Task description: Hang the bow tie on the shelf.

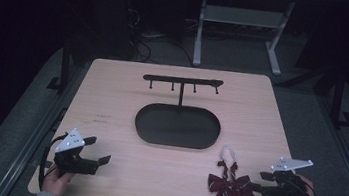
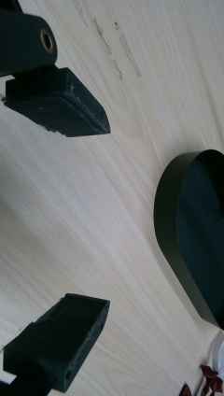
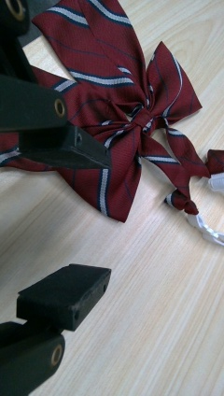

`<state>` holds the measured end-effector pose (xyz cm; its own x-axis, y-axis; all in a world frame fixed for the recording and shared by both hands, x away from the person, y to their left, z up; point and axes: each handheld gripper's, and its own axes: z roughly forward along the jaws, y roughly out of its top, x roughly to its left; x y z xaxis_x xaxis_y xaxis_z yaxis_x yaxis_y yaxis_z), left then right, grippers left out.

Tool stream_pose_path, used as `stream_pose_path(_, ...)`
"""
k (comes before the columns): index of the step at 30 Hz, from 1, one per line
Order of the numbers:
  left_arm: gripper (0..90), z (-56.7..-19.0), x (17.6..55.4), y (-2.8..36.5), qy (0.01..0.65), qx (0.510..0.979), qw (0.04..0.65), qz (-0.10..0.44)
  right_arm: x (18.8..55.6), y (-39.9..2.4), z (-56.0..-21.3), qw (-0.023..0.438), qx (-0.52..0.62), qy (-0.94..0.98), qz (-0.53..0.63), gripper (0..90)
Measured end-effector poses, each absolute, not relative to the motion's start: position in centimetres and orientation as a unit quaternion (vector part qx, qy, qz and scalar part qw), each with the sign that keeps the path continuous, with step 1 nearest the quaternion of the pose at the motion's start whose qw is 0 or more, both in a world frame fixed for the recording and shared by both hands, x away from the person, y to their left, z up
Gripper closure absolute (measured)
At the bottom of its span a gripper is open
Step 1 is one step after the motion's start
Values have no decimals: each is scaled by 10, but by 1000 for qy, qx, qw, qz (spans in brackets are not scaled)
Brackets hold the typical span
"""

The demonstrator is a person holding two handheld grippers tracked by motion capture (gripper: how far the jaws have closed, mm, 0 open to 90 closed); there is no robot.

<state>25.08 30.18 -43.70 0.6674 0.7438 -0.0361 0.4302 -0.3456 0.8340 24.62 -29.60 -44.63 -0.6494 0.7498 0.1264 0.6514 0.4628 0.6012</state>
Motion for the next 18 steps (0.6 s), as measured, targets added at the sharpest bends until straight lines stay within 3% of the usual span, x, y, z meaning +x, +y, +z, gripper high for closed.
stream_pose_path(18,131,-437,250,305,373,797,439,182,260,-274,-425,76,379,871,304,409)
